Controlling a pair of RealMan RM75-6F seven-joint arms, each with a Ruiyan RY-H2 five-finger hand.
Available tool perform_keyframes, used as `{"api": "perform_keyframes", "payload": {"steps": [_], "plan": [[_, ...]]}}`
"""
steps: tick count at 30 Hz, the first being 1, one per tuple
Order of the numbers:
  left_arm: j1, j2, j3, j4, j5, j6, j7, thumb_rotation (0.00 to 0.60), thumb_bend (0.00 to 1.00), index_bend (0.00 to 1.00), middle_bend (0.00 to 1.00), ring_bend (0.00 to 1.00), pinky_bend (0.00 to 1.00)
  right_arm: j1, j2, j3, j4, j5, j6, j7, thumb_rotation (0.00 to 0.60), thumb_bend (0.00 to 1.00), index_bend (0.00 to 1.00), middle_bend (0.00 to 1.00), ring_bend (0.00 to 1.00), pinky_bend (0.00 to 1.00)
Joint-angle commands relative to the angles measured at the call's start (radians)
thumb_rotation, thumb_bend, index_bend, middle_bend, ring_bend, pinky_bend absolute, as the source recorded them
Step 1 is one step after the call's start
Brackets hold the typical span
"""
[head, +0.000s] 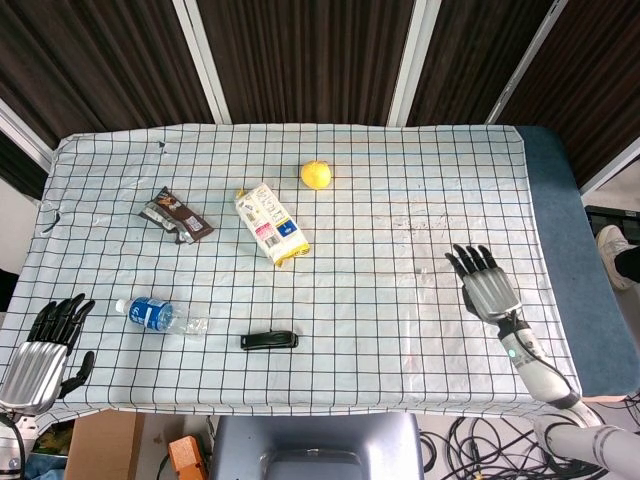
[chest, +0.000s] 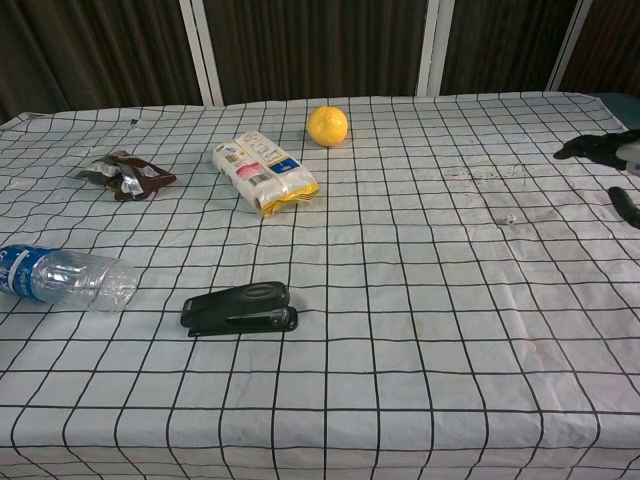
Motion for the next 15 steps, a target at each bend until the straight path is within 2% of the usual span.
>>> {"api": "perform_keyframes", "payload": {"steps": [1,3,5,8,15], "plan": [[0.003,-0.002,0.001,-0.001,0.003,0.006,0.005,0.600,0.49,0.00,0.00,0.00,0.06,-0.197,0.174,-0.077,-0.258,-0.116,0.303,-0.024,0.600,0.59,0.00,0.00,0.00,0.00],[0.006,-0.004,0.001,-0.001,0.006,0.012,0.010,0.600,0.49,0.00,0.00,0.00,0.06,-0.299,0.224,-0.136,-0.334,-0.181,0.447,-0.034,0.600,0.54,0.00,0.00,0.00,0.00],[0.007,-0.006,0.002,-0.002,0.009,0.016,0.014,0.600,0.49,0.00,0.00,0.00,0.06,-0.383,0.238,-0.179,-0.341,-0.265,0.582,-0.040,0.600,0.51,0.00,0.00,0.00,0.00],[0.005,-0.007,0.006,0.000,0.017,0.014,0.016,0.600,0.49,0.00,0.00,0.00,0.06,-0.428,0.235,-0.197,-0.312,-0.356,0.674,-0.043,0.600,0.51,0.00,0.00,0.00,0.00],[0.003,-0.011,0.008,0.001,0.030,0.015,0.019,0.600,0.49,0.00,0.00,0.00,0.06,-0.410,0.251,-0.169,-0.328,-0.273,0.543,-0.030,0.600,0.51,0.00,0.00,0.00,0.00]]}}
